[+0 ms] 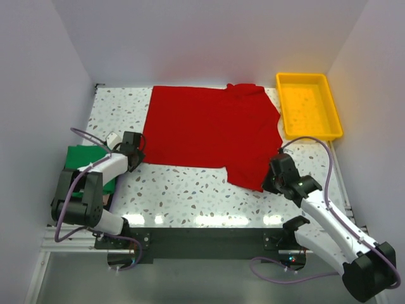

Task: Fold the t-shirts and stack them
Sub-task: Fold the tshirt

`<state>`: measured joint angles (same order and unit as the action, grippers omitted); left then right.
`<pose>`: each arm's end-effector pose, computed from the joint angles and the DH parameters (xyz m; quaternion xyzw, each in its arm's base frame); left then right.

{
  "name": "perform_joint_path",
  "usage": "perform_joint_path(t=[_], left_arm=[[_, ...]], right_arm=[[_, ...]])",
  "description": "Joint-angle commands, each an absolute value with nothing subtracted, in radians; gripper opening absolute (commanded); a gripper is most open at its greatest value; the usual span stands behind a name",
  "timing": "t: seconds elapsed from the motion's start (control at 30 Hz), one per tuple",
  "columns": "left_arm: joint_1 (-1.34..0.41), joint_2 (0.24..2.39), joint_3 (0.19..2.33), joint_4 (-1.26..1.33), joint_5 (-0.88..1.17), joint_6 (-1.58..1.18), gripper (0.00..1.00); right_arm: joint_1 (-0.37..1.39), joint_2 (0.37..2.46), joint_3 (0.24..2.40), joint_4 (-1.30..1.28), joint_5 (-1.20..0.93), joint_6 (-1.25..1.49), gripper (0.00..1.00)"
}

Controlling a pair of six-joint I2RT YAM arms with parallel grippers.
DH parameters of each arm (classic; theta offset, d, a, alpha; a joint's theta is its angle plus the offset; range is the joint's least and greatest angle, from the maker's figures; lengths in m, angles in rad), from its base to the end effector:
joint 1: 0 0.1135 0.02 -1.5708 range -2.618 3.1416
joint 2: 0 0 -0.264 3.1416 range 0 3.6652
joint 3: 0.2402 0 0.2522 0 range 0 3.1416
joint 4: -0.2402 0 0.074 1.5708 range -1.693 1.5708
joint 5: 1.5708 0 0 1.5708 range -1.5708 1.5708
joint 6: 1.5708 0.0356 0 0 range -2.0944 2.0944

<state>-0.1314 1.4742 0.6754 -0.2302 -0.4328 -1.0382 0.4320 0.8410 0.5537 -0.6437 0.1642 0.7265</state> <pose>0.2629 -0.0197 0.1515 -0.4639 0.8208 0.0282 0.3321 0.1487 0.0621 0.2108 0.1643 0.9320 0.1064 0.3049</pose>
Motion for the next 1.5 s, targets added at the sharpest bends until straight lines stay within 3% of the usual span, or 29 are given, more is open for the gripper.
perform_joint_path(t=[0.0, 0.1, 0.17, 0.2, 0.23, 0.3, 0.77, 1.1, 1.23, 1.47], left_arm=[[-0.133, 1.514, 0.683, -0.161, -0.431, -1.061, 0.48], [-0.133, 1.525, 0.686, -0.152, -0.433, -1.065, 0.44], [-0.133, 1.529, 0.689, -0.153, -0.428, -1.062, 0.33], [-0.133, 1.525, 0.692, -0.158, -0.425, -1.062, 0.27], [-0.133, 1.522, 0.692, -0.163, -0.422, -1.06, 0.11], [-0.133, 1.496, 0.692, -0.184, -0.42, -1.062, 0.0], [-0.133, 1.237, 0.689, -0.431, -0.506, -1.072, 0.0], [-0.133, 1.117, 0.675, -0.463, -0.502, -1.046, 0.0], [-0.133, 1.198, 0.73, -0.399, -0.466, -1.009, 0.0], [-0.133, 1.475, 0.969, -0.413, -0.448, -0.997, 0.0]], right_arm=[[0.437, 0.81, 0.584, -0.693, 0.147, 0.741, 0.0], [0.437, 0.796, 0.58, -0.703, 0.149, 0.741, 0.0], [0.437, 0.788, 0.58, -0.709, 0.149, 0.744, 0.0], [0.437, 0.787, 0.581, -0.71, 0.146, 0.744, 0.0], [0.437, 0.785, 0.586, -0.713, 0.146, 0.742, 0.0], [0.436, 0.781, 0.591, -0.721, 0.146, 0.744, 0.0], [0.439, 0.686, 0.609, -0.816, 0.107, 0.747, 0.0], [0.437, 0.603, 0.67, -0.905, 0.08, 0.732, 0.0], [0.437, 0.73, 0.73, -0.809, 0.095, 0.71, 0.0], [0.434, 1.156, 0.946, -0.64, 0.172, 0.617, 0.0]])
